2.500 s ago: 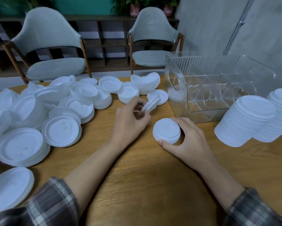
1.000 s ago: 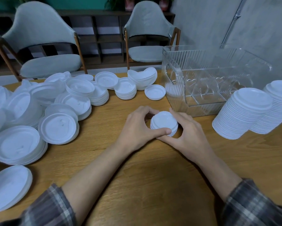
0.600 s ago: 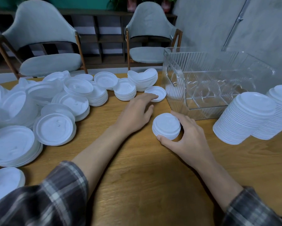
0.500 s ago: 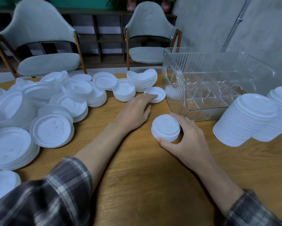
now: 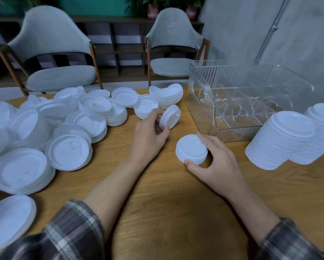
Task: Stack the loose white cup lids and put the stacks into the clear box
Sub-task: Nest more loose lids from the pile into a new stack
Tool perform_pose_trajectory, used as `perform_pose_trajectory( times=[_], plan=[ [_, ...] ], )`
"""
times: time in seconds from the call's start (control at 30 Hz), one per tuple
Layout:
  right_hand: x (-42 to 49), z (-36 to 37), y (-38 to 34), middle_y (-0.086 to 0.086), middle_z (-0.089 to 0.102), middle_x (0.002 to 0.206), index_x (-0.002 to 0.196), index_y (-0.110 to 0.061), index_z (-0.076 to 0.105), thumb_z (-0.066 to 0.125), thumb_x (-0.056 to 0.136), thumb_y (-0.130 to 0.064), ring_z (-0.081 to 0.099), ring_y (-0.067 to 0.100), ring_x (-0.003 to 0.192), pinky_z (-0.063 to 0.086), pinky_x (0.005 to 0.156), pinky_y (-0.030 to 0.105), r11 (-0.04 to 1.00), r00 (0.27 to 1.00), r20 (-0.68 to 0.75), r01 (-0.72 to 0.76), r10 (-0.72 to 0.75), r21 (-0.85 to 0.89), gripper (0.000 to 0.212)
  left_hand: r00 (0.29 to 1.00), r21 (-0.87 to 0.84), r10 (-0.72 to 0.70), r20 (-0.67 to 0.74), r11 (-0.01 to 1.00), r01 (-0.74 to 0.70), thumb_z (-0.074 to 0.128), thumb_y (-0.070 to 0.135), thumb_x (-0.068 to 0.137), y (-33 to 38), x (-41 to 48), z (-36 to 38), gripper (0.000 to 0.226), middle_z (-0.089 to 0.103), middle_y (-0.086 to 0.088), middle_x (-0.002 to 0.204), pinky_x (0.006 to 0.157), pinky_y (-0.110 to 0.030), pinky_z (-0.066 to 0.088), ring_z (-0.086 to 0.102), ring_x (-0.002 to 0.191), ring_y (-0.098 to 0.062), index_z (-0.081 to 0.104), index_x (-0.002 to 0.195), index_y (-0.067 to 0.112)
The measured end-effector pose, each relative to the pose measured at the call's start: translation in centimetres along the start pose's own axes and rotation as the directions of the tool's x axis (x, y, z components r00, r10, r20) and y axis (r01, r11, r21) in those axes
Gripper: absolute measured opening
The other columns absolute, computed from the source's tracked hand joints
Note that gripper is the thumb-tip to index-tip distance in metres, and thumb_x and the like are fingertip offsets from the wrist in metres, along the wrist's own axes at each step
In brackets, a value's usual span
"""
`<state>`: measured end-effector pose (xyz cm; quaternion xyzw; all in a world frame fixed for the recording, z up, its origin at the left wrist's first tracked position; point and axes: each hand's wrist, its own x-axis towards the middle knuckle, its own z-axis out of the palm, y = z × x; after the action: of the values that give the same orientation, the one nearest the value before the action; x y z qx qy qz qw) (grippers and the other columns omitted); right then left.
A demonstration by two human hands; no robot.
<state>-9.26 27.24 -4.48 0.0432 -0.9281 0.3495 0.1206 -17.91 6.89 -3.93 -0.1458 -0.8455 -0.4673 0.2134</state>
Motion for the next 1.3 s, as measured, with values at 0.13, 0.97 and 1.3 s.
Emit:
perform_pose_trajectory(
  times=[0.13, 0.97, 1.3],
  plan=[
    [0.0, 0.0, 0.1, -0.017, 0.052, 0.137, 0.154, -0.022, 0.049, 0.085, 0.079, -0.045, 0.047, 0.0, 0.129, 0.038, 0.112, 0.026, 0.999, 1.0, 0.006, 0.016, -0.016, 0.029, 0.086, 0.968, -0.308, -0.249, -0.035, 0.924, 0.227, 0.071, 0.008, 0.091, 1.6, -1.7, -1.1, 0.034, 0.071, 0.01, 0.092, 0.08, -0.025, 0.057, 0.07, 0.073, -0.008, 0.066, 0.121, 0.022],
    [0.3, 0.1, 0.3, -0.016, 0.055, 0.137, 0.162, -0.021, 0.035, 0.082, 0.077, -0.059, 0.047, -0.002, 0.129, 0.036, 0.109, 0.018, 0.999, 0.998, 0.044, 0.047, -0.048, 0.028, 0.104, 0.976, -0.168, -0.2, 0.083, 0.963, 0.211, 0.084, 0.035, 0.087, 3.0, -5.0, -0.2, 0.023, 0.076, 0.009, 0.089, 0.073, -0.012, 0.048, 0.066, 0.076, -0.008, 0.083, 0.109, 0.027],
    [0.3, 0.1, 0.1, -0.015, 0.054, 0.14, 0.162, -0.024, 0.035, 0.079, 0.079, -0.062, 0.047, 0.003, 0.133, 0.037, 0.116, 0.031, 0.999, 0.998, 0.049, 0.035, -0.035, 0.016, 0.102, 0.983, -0.117, -0.141, 0.114, 0.981, 0.155, 0.081, 0.034, 0.09, 2.6, -4.8, -0.1, 0.018, 0.073, 0.01, 0.092, 0.072, -0.008, 0.044, 0.065, 0.08, -0.004, 0.083, 0.105, 0.023]
  ],
)
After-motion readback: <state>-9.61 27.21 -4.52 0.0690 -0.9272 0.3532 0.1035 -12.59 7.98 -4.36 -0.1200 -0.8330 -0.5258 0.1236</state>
